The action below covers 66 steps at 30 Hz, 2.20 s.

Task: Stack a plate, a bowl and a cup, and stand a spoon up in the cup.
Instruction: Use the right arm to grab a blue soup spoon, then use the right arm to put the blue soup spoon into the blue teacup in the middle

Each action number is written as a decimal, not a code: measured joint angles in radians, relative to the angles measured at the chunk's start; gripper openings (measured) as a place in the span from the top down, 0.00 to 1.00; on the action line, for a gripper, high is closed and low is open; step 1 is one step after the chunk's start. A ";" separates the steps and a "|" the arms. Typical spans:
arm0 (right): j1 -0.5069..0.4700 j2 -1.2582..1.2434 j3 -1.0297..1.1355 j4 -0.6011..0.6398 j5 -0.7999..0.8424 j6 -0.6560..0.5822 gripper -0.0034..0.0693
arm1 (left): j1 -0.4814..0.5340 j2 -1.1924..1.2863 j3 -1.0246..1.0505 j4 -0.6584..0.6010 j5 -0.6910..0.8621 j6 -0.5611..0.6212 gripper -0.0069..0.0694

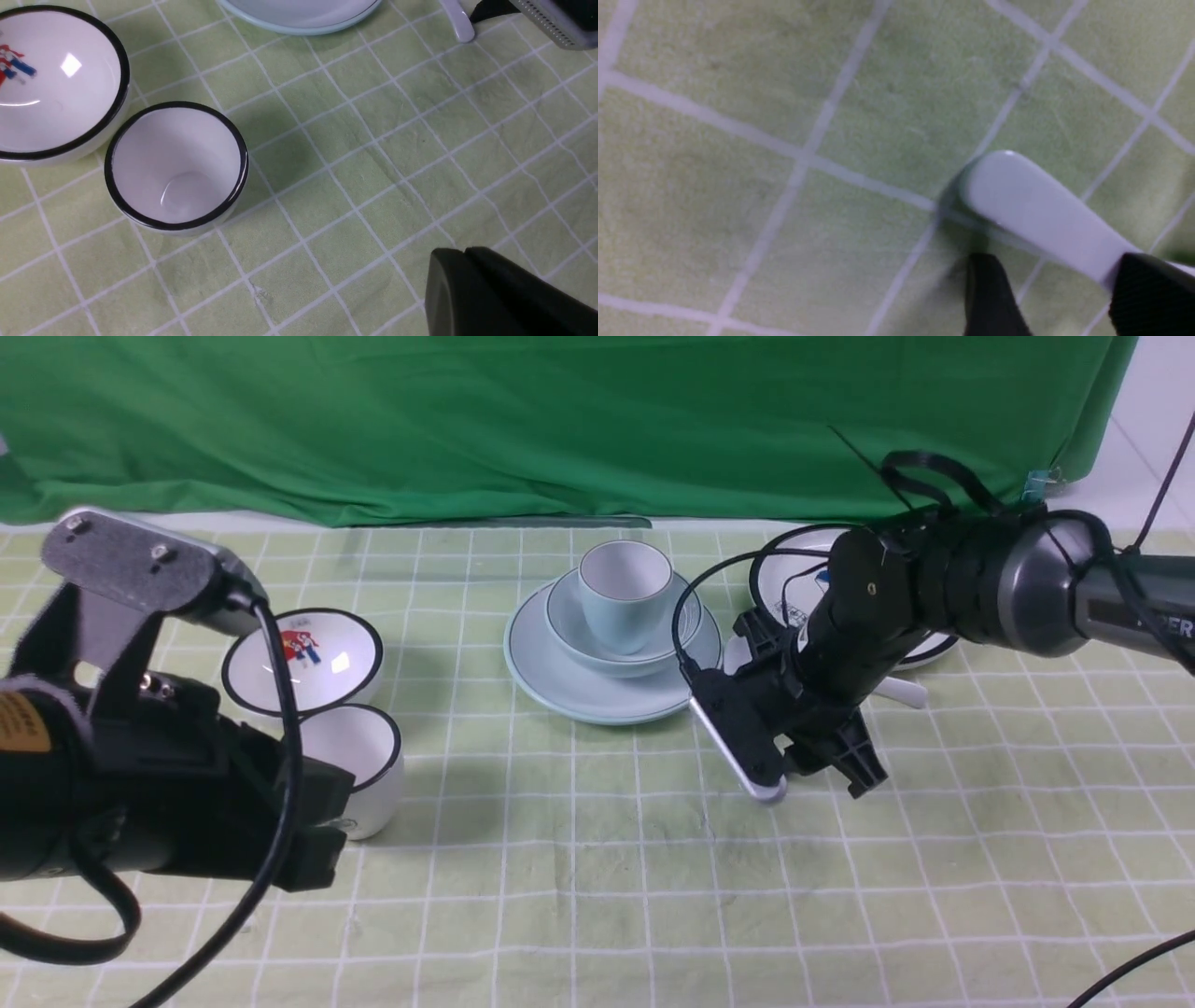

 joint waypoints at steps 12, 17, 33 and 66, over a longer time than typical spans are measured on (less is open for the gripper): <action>0.052 0.029 0.000 -0.005 -0.099 0.020 0.59 | 0.000 0.000 0.000 -0.026 0.001 0.018 0.95; 0.063 0.034 0.000 -0.015 -0.100 0.065 0.70 | 0.000 0.000 0.000 -0.029 0.002 0.027 0.95; 0.118 -0.160 -0.029 0.230 -0.128 0.671 0.85 | 0.000 -0.003 0.000 -0.029 0.010 0.048 0.95; 0.110 0.085 -0.187 0.888 -0.724 0.814 0.84 | 0.000 -0.003 0.000 -0.045 -0.018 0.071 0.95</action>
